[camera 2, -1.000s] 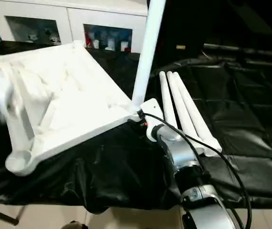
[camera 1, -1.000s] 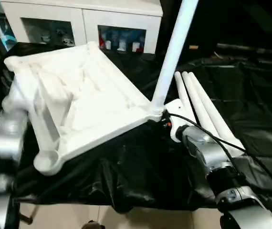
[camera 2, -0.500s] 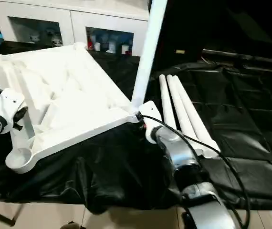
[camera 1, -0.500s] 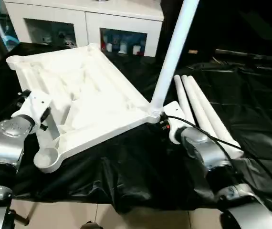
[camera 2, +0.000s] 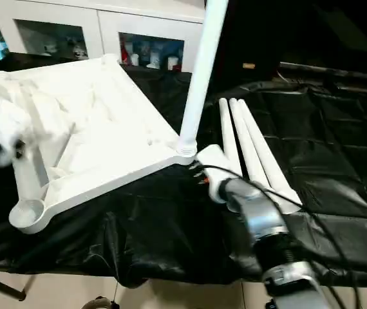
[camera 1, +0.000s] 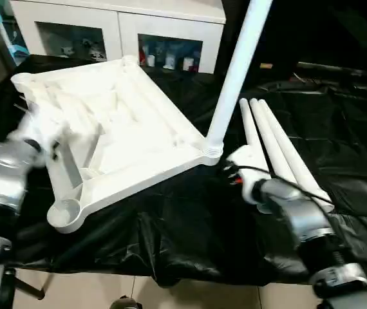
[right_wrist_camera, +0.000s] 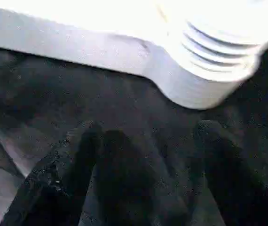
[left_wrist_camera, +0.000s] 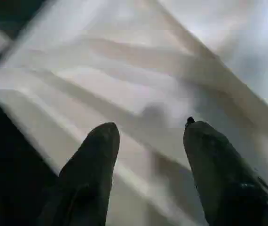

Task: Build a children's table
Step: Rotate table base

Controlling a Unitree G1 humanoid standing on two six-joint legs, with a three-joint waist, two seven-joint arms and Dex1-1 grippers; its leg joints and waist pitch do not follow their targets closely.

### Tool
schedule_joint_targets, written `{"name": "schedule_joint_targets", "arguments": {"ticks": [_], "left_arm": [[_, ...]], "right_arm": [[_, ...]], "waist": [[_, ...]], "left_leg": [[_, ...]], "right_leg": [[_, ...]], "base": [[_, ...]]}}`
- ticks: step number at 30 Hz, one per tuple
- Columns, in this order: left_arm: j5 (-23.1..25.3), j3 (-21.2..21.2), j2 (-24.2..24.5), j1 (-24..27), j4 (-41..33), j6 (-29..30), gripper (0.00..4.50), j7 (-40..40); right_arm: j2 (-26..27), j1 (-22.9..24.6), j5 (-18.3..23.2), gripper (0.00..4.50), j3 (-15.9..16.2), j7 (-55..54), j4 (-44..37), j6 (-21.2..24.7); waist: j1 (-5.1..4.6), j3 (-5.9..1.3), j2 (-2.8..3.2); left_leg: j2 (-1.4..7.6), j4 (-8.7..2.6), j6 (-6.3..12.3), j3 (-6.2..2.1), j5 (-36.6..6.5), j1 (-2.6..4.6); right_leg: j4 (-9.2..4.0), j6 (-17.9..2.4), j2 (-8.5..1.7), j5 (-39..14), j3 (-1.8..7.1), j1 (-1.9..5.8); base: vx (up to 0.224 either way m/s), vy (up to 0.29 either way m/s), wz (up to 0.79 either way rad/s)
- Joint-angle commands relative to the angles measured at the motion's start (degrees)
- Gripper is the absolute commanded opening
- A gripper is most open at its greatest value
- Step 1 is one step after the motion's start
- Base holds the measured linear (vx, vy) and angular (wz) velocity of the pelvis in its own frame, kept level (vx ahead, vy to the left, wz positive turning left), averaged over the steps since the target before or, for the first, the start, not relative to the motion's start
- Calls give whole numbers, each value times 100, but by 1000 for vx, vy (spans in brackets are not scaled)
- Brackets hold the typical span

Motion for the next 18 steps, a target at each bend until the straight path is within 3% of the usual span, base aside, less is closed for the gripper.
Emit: {"name": "schedule_joint_targets", "arguments": {"ticks": [1, 6, 7, 8, 13, 15, 18], "left_arm": [[232, -232, 81, -215, 169, -25, 286, -223], [619, -757, 260, -516, 561, -64, 334, -819], [690, -847, 297, -544, 603, -82, 339, -875], [751, -891, 319, -592, 672, -134, 339, -826], [776, -702, 349, -1027, 1030, -151, 378, -222], [710, -612, 366, -1082, 1063, -136, 349, -223], [642, -518, 391, -1102, 1049, -81, 342, -235]], "right_arm": [[23, -108, 32, 349, -20, -97, 83, 39], [278, -305, -18, 349, -9, -341, 419, -15], [309, -325, -28, 349, 3, -348, 450, -26], [347, -351, -31, 349, 7, -359, 479, -31], [435, -443, -41, 349, -10, -392, 609, -89], [428, -450, -47, 349, -13, -408, 645, -113], [415, -444, -55, 349, -19, -412, 666, -132]], "waist": [[8, -423, 241], [-2, -424, 266], [7, -432, 326], [-7, -430, 284], [4, -440, 309], [6, -437, 323], [10, -432, 312]], "left_leg": [[189, -392, -365, -157, -1202, 155], [190, -395, -456, -165, -1206, 170], [193, -387, -479, -172, -1176, 160], [190, -386, -455, -164, -1175, 152], [181, -370, -387, -164, -1068, 137], [189, -371, -400, -165, -1120, 150], [192, -369, -398, -158, -1088, 150]], "right_leg": [[-354, -1190, -489, 209, 316, 208], [-341, -1238, -503, 257, 317, 214], [-317, -1259, -515, 382, 318, 229], [-319, -1266, -505, 450, 316, 238], [-312, -1273, -517, 481, 319, 261], [-317, -1274, -515, 415, 315, 249], [-315, -1297, -517, 395, 316, 241]], "base": [[0, 0, 0], [0, 0, 0], [0, 0, 0], [0, 0, 0], [0, 0, 0], [0, 0, 0], [0, 0, 0]]}}
